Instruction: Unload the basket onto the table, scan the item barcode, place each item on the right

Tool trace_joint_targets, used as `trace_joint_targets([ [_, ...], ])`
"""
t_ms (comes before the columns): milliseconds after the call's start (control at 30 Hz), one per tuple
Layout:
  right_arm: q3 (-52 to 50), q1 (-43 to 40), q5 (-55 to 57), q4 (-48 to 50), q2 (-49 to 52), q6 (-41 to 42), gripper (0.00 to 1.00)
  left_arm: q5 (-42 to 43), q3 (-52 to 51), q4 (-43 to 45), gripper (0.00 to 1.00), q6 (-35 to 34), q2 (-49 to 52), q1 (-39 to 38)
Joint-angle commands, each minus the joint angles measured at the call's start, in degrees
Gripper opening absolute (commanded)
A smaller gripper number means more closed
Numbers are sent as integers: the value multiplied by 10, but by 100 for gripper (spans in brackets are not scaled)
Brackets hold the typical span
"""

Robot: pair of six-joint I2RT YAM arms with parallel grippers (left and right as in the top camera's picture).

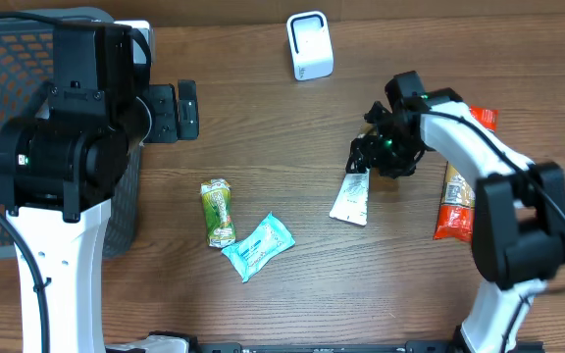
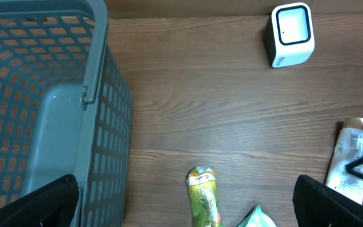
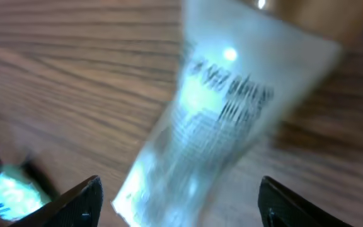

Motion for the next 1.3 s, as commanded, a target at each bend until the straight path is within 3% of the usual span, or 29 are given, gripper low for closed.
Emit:
trace_joint_targets([
  [0, -22, -2, 10, 21, -89, 38, 79, -2, 2, 1, 99, 5, 2, -4],
  [267, -159, 0, -30, 138, -95, 76, 78, -2, 2, 1, 100, 5, 2, -4],
  [467, -252, -1, -47, 252, -95, 93, 68, -2, 2, 1, 100, 5, 2, -4],
  [933, -300, 0, -64, 348, -83, 99, 53, -1, 2, 1, 100, 5, 2, -4],
  [1033, -300, 0, -64, 347, -78, 106, 39, -2, 2, 1, 100, 5, 2, -4],
  [1167, -300, 0, -72, 347, -78, 106, 4, -2, 2, 1, 100, 5, 2, -4],
  [1267, -296, -2, -90, 340, -80, 104, 4, -2, 2, 1, 100, 5, 2, -4],
])
